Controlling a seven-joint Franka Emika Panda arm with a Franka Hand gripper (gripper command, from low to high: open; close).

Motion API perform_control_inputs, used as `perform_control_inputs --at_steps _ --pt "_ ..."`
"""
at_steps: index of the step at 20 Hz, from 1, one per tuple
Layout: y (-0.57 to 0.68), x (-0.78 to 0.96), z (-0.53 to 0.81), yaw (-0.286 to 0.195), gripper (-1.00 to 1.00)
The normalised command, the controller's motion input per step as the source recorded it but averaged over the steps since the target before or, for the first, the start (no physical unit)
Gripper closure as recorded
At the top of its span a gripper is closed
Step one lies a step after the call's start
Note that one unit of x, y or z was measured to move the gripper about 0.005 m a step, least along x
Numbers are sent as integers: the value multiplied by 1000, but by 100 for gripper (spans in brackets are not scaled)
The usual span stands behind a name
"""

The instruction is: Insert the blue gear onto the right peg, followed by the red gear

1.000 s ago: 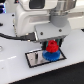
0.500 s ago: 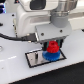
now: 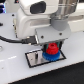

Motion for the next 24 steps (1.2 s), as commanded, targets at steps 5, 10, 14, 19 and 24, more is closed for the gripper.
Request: perform_control_inputs --at_steps 5,10,14,19,24 --pt "-179 52 -210 0 100" --pt "-130 54 -194 0 100" --pt "2 47 37 0 -100" --pt "47 4 440 0 -100" --pt "-15 0 333 0 -100"
